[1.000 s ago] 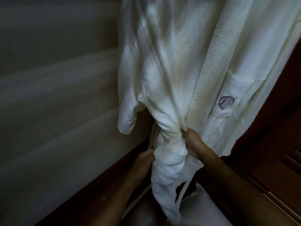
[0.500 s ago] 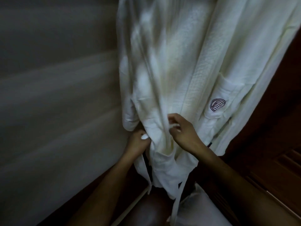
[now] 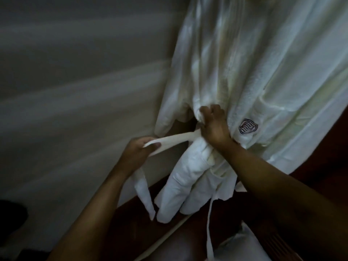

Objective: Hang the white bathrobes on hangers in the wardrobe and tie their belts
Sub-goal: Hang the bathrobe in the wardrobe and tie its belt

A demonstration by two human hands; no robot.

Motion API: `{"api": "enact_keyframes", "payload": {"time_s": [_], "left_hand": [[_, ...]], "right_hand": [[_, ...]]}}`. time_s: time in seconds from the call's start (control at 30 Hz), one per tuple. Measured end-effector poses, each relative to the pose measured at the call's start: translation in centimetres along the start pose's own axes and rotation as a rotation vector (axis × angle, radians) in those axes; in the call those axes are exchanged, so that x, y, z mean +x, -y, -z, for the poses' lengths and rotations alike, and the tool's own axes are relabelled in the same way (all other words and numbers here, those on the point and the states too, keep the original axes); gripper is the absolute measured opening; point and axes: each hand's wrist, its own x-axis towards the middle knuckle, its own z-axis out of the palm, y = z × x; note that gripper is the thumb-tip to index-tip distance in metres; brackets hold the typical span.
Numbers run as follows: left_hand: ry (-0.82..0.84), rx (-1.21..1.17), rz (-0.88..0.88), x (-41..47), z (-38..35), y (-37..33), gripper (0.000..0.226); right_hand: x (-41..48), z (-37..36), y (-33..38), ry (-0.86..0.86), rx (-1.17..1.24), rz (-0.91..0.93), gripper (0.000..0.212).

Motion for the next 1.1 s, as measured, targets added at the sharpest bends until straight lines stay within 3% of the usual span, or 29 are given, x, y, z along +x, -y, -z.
{"api": "enact_keyframes", "payload": {"time_s": [0.13,0.3,0.4,0.53,0.67,0.73,0.8,0.87,0.93,0.97,1.0,1.07,1.1], "left_hand": [[-0.059,0.013,0.012,-1.5,3.5,-0.1,0.008],[-0.271,-0.015,0.021,-3.7,11.2,1.0,0.01],[-0.338,0.15,0.087,-3.8,12.8,3.9,0.006],[-0.242,0.371,0.15,-2.5,10.5,8.1,0.005],[-0.103,0.527,0.192,-1.3,7.5,10.9,0.015],[0.048,0.685,0.276,-0.6,6.0,13.1,0.01],[0.229,0.791,0.358,0.1,4.2,15.3,0.01],[0.325,0.747,0.391,1.1,1.9,16.1,0.017],[0.348,0.622,0.335,2.3,-1.2,14.5,0.017],[0.335,0.56,0.3,3.3,-3.0,13.2,0.019],[0.31,0.474,0.289,4.2,-4.8,10.8,0.024],[0.238,0.097,0.3,6.1,-7.9,6.4,0.017],[0.232,-0.151,0.318,7.2,-9.3,5.3,0.012]], "right_hand": [[0.5,0.1,-1.7,0.039,-0.213,0.004,0.02],[1.6,0.6,-6.7,0.087,-0.334,-0.162,0.047],[1.2,0.7,-5.9,0.099,-0.286,-0.139,0.048],[-0.4,0.9,-3.7,0.046,-0.1,-0.133,0.037],[-2.9,1.7,-1.9,-0.027,0.231,-0.001,0.046],[-5.4,3.4,-1.0,0.168,0.442,-0.032,0.044],[-8.7,5.3,-1.2,0.584,0.607,-0.107,0.037],[-12.5,6.3,-3.5,1.047,0.589,-0.166,0.027],[-16.0,6.3,-7.4,1.362,0.428,-0.425,0.02],[-17.2,6.2,-9.0,1.363,0.282,-0.54,0.015],[-17.6,5.8,-10.9,1.218,0.154,-0.613,0.016],[-17.2,6.1,-12.8,0.683,0.114,-0.719,0.019],[-16.7,6.5,-13.1,0.387,0.226,-0.734,0.02]]}}
